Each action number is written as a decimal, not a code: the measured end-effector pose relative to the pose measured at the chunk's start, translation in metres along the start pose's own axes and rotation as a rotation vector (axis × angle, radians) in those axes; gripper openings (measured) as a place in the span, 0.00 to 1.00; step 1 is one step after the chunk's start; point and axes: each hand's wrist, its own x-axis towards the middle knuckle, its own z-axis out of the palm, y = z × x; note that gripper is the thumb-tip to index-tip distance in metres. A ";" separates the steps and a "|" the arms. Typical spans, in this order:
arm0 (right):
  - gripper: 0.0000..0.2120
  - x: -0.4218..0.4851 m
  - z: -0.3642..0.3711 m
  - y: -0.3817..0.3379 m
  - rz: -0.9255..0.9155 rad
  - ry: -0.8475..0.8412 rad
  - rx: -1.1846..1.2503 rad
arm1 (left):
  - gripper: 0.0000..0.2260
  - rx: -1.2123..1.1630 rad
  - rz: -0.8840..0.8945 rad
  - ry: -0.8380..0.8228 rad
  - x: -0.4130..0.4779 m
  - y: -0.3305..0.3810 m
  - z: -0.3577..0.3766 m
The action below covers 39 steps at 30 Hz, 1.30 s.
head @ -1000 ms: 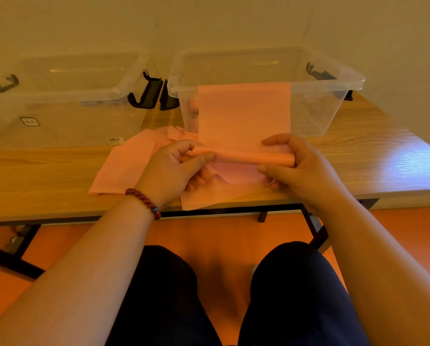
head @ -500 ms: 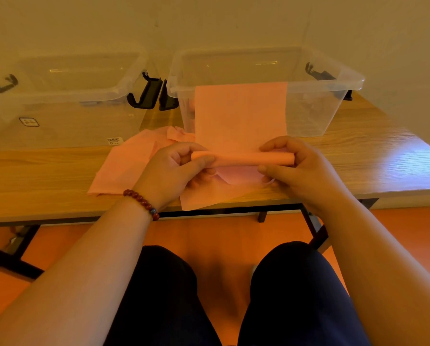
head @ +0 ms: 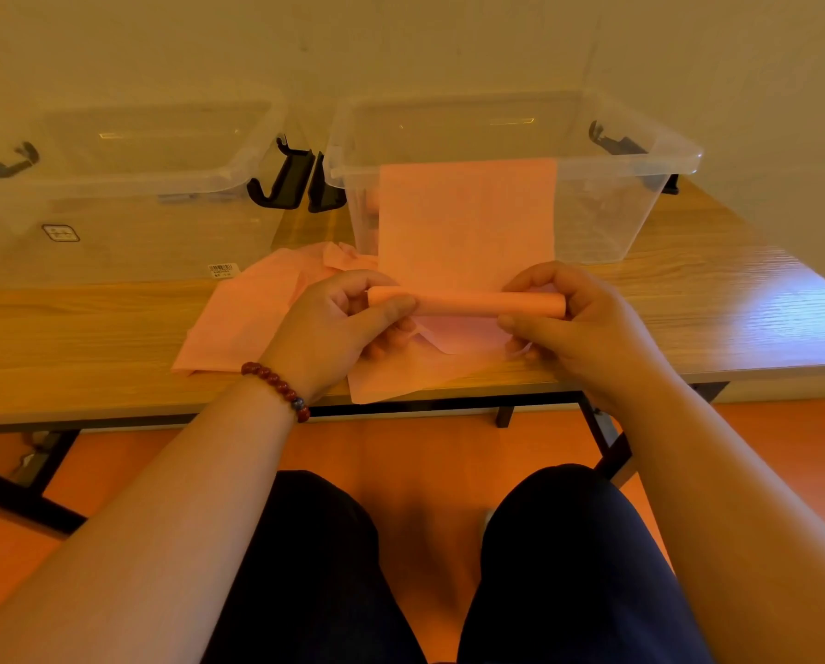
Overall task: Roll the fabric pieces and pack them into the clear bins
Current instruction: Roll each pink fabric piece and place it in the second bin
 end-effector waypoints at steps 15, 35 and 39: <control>0.04 0.001 0.001 0.000 0.000 0.009 0.014 | 0.04 0.005 -0.018 -0.005 0.000 -0.001 -0.001; 0.02 0.000 0.002 -0.001 -0.011 0.009 -0.003 | 0.04 0.019 -0.006 0.002 -0.001 -0.001 0.000; 0.08 0.000 0.000 -0.001 0.006 -0.009 -0.010 | 0.02 0.020 -0.001 0.005 -0.001 -0.001 0.000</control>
